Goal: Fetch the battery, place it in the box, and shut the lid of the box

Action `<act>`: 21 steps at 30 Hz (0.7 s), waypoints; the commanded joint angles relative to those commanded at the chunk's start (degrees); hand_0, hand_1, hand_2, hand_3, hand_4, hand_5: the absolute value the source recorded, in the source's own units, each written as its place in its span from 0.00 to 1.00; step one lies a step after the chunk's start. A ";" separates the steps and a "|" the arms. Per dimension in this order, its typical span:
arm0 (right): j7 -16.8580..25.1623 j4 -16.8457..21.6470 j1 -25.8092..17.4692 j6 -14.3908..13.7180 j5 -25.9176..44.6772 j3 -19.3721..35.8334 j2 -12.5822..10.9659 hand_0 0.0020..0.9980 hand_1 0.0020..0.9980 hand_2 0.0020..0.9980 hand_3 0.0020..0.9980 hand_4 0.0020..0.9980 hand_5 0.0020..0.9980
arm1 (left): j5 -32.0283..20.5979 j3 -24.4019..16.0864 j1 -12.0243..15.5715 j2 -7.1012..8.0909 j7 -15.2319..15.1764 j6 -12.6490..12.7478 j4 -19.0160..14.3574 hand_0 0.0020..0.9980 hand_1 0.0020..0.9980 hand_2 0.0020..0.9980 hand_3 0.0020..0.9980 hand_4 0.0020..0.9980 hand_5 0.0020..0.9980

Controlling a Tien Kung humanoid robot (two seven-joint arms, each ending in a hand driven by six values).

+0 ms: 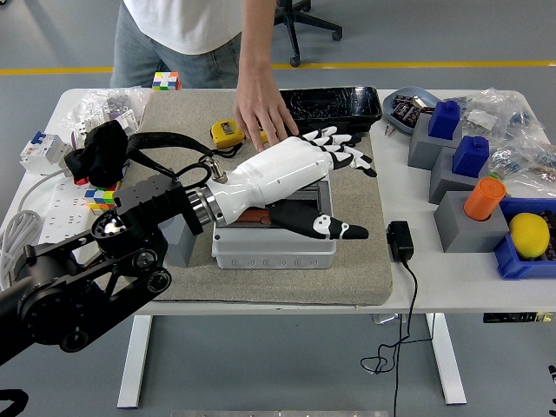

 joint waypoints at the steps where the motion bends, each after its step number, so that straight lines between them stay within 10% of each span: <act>1: 0.02 0.00 0.01 0.00 0.00 0.02 0.02 0.79 0.75 0.75 0.80 1.00 1.00 | -1.92 -0.88 0.09 0.02 -0.24 -0.70 -0.57 0.91 0.89 0.82 0.77 1.00 1.00; 13: 0.19 0.00 0.28 -0.03 -0.01 0.38 0.20 0.79 0.75 0.75 0.79 1.00 1.00 | -30.97 -17.03 2.65 -2.65 -7.73 -3.57 9.31 0.96 0.98 0.96 0.91 1.00 1.00; 21: 0.19 0.00 0.19 -0.03 -0.09 0.62 0.17 0.79 0.75 0.75 0.80 1.00 1.00 | -49.97 -26.72 4.41 -2.46 -6.51 -4.16 20.19 0.97 0.99 0.96 0.93 1.00 1.00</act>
